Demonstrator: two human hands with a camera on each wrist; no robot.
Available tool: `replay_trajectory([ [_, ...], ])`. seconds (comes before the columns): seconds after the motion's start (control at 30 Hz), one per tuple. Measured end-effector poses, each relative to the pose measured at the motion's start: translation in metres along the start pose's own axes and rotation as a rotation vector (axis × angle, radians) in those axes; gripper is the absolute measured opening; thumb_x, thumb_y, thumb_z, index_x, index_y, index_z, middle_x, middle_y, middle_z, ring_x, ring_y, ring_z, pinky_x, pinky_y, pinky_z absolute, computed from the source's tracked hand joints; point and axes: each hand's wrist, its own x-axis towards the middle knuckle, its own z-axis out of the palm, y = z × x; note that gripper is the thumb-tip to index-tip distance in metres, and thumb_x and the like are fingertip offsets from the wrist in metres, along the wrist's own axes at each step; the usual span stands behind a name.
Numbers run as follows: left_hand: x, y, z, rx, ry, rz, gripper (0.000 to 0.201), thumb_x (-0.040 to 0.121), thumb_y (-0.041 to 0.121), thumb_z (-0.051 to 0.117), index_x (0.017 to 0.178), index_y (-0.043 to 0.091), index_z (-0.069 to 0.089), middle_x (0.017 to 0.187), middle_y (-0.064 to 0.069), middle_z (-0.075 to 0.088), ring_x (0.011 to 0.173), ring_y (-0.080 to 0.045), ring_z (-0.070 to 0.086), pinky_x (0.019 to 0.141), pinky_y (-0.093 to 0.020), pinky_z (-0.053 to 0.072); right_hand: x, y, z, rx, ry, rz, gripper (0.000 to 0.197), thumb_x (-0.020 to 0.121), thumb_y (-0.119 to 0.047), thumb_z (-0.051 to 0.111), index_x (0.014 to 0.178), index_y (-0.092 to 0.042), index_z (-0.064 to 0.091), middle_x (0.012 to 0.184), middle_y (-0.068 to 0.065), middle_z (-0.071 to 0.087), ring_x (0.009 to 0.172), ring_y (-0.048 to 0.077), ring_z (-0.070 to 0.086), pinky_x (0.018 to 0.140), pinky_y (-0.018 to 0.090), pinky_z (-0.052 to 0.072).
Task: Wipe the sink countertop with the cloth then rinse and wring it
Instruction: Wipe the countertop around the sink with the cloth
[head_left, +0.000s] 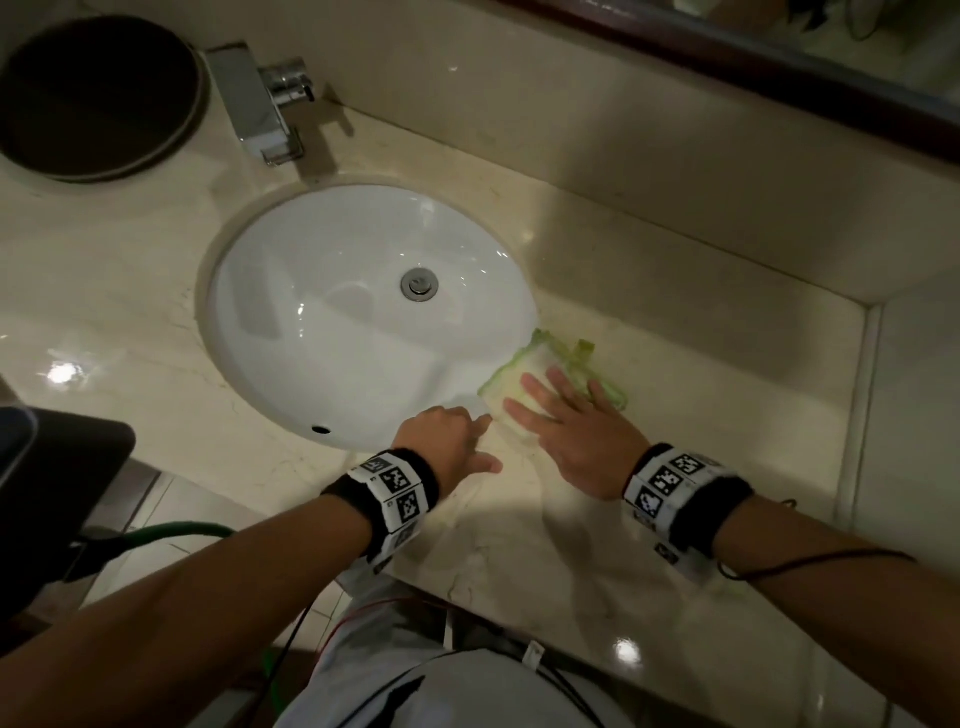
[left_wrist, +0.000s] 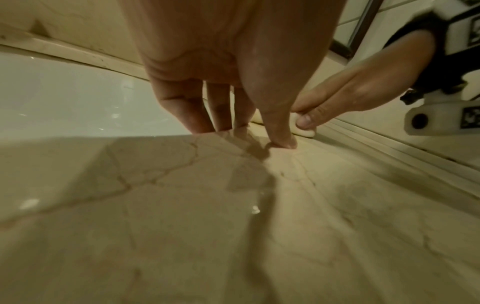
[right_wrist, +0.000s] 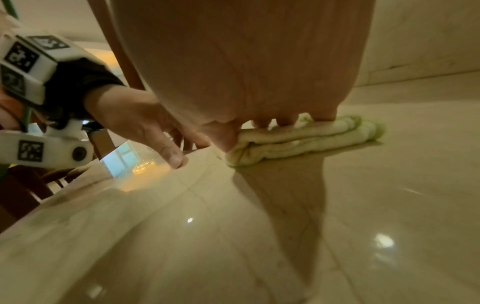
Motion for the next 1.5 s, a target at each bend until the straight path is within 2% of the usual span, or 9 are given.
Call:
replay_trajectory([
  [0.1,-0.002,0.001,-0.002,0.019,-0.004,0.000,0.066,0.089,0.065,0.047,0.141,0.025,0.041,0.118,-0.004,0.058,0.107,-0.027,0.056,0.085,-0.038,0.049,0.010,0.017,-0.012,0.036,0.011,0.048,0.057,0.104,-0.029,0.023,0.152,-0.041,-0.005,0.161,-0.008,-0.017,0.149,0.024,-0.016,0.118,0.055,-0.004],
  [0.23,-0.003,0.002,0.000,0.008,0.005,0.012,0.063,0.089,0.063,0.048,0.137,0.022,0.044,0.118,-0.003,0.058,0.107,-0.027,0.056,0.085,-0.038,0.050,0.042,0.054,-0.038,0.070,0.067,0.228,0.055,0.104,-0.041,0.021,0.153,-0.039,-0.003,0.163,-0.005,-0.012,0.150,0.028,-0.006,0.117,0.056,0.009],
  [0.4,0.005,-0.003,-0.004,0.024,-0.024,0.056,0.062,0.089,0.062,0.048,0.136,0.021,0.046,0.120,-0.004,0.057,0.109,-0.028,0.056,0.084,-0.035,0.046,0.076,0.083,-0.073,0.232,0.038,0.423,0.053,0.105,-0.041,0.019,0.152,-0.042,-0.005,0.161,-0.008,-0.018,0.149,0.025,-0.012,0.117,0.056,0.000],
  [0.57,0.014,-0.013,-0.011,0.012,-0.107,0.132,0.052,0.090,0.054,0.048,0.128,0.018,0.051,0.117,-0.007,0.057,0.105,-0.029,0.057,0.083,-0.034,0.046,0.079,0.062,-0.065,0.295,0.139,0.537,0.055,0.104,-0.037,0.022,0.152,-0.041,-0.002,0.163,-0.007,-0.011,0.150,0.026,-0.009,0.116,0.057,0.001],
  [0.7,0.029,-0.022,-0.029,0.075,-0.207,0.271,0.036,0.096,0.046,0.044,0.108,0.016,0.059,0.111,-0.007,0.062,0.101,-0.030,0.059,0.085,-0.039,0.050,0.066,0.035,-0.045,0.258,0.174,0.572,0.056,0.103,-0.039,0.023,0.154,-0.036,-0.002,0.163,-0.004,-0.009,0.150,0.029,-0.007,0.117,0.058,0.005],
  [0.9,0.053,-0.040,-0.052,0.050,-0.135,0.405,0.040,0.098,0.042,0.044,0.133,0.026,0.054,0.126,0.005,0.061,0.117,-0.020,0.055,0.099,-0.033,0.042,0.048,0.001,-0.022,0.320,0.184,0.678,0.059,0.104,-0.037,0.023,0.151,-0.041,-0.011,0.162,-0.003,-0.018,0.149,0.026,-0.014,0.117,0.058,0.002],
  [1.13,0.077,-0.078,-0.092,-0.014,-0.039,0.366,0.036,0.096,0.041,0.045,0.127,0.029,0.059,0.121,0.006,0.065,0.113,-0.020,0.058,0.099,-0.034,0.044,0.081,0.018,-0.045,0.461,0.257,0.919,0.065,0.099,-0.030,0.031,0.152,-0.041,-0.005,0.163,0.001,-0.015,0.149,0.027,-0.011,0.116,0.060,0.005],
  [1.33,0.085,-0.131,-0.112,-0.020,0.000,0.303,0.034,0.096,0.041,0.044,0.125,0.030,0.060,0.123,0.005,0.065,0.112,-0.020,0.059,0.096,-0.033,0.045,0.136,0.031,-0.089,0.620,0.293,1.154,0.064,0.097,-0.031,0.028,0.153,-0.041,-0.002,0.162,0.000,-0.015,0.149,0.030,-0.014,0.115,0.064,-0.002],
  [1.5,0.078,-0.173,-0.121,-0.128,0.009,0.205,0.034,0.096,0.039,0.045,0.123,0.028,0.062,0.118,0.003,0.068,0.107,-0.018,0.061,0.097,-0.033,0.046,0.187,0.019,-0.126,0.588,0.230,1.083,0.064,0.101,-0.028,0.029,0.152,-0.040,-0.007,0.161,0.001,-0.020,0.148,0.033,-0.016,0.114,0.066,-0.001],
])
